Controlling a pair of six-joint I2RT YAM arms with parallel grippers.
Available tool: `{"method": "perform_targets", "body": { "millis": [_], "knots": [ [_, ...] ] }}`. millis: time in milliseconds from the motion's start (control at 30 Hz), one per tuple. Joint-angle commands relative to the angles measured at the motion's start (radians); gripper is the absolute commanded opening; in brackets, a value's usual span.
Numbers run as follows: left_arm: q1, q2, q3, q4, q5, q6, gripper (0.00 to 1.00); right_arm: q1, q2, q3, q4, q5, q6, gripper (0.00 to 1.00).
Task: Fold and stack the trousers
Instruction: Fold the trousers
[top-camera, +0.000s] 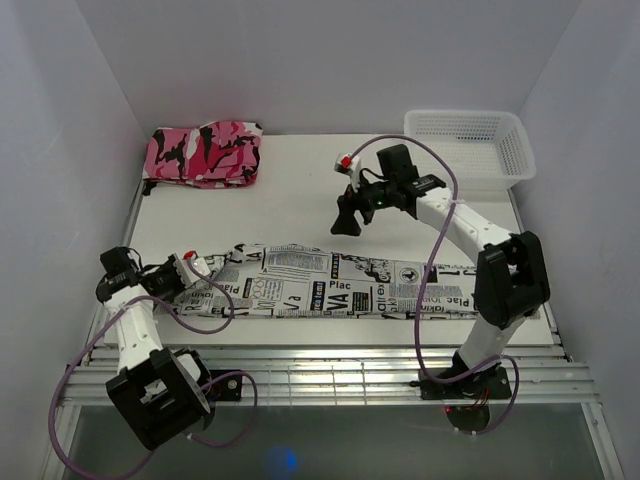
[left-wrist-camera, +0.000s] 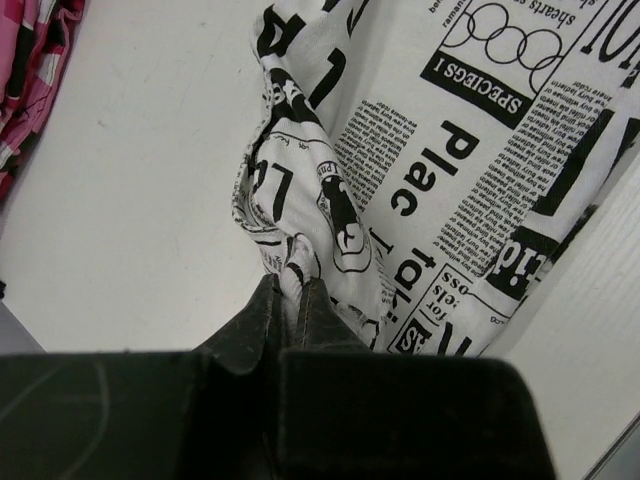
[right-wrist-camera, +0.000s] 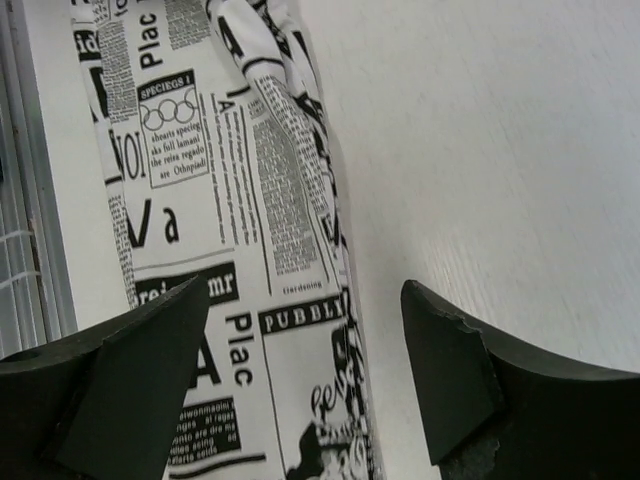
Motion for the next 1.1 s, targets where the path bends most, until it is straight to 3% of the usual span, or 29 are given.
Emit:
{"method": "perform_targets", "body": {
  "millis": [0, 133, 167, 200, 233, 267, 433, 533, 567, 600, 900, 1067],
  "knots": [
    [-0.003, -0.018, -0.014, -0.008, 0.078, 0.127, 0.0, 0.083, 0.113, 0.091, 0.065, -0.044, 0.05, 0.83],
    [-0.003, -0.013, -0.016, -0.048, 0.066, 0.121, 0.04, 0.166, 0.227, 0.152, 0.097, -0.003, 0.059, 0.84],
    [-0.003, -0.007, -0.011, -0.043, 0.059, 0.062, 0.13, 0.187, 0.268, 0.162, 0.107, 0.028, 0.056, 0.82],
    [-0.003, 0.004, 0.015, -0.028, 0.055, 0.003, 0.49, 0.193, 0.287, 0.166, 0.107, 0.04, 0.053, 0.81],
    [-0.003, 0.019, 0.036, 0.022, 0.05, -0.076, 0.61, 0.204, 0.303, 0.169, 0.107, 0.051, 0.05, 0.77],
    [-0.003, 0.066, 0.067, 0.041, 0.043, -0.223, 0.66, 0.209, 0.326, 0.163, 0.105, 0.071, 0.045, 0.74],
    [0.013, 0.312, 0.409, -0.07, 0.078, -0.399, 0.75, 0.221, 0.354, 0.108, 0.079, 0.108, 0.02, 0.5],
    [0.011, 0.475, 0.556, -0.162, 0.145, -0.413, 0.78, 0.226, 0.348, 0.053, 0.087, 0.132, 0.011, 0.44],
    [0.008, 0.545, 0.631, -0.184, 0.159, -0.402, 0.89, 0.227, 0.351, 0.038, 0.088, 0.141, 0.01, 0.43],
    [0.001, 0.577, 0.662, -0.19, 0.168, -0.41, 0.9, 0.229, 0.353, 0.035, 0.082, 0.143, 0.002, 0.42],
    [-0.131, 0.909, 0.864, -0.209, 0.127, -0.537, 0.92, 0.258, 0.382, 0.005, 0.053, 0.198, -0.061, 0.25],
    [-0.174, 1.056, 0.912, -0.233, 0.099, -0.548, 0.83, 0.273, 0.368, -0.033, 0.061, 0.223, -0.088, 0.21]
  ]
}}
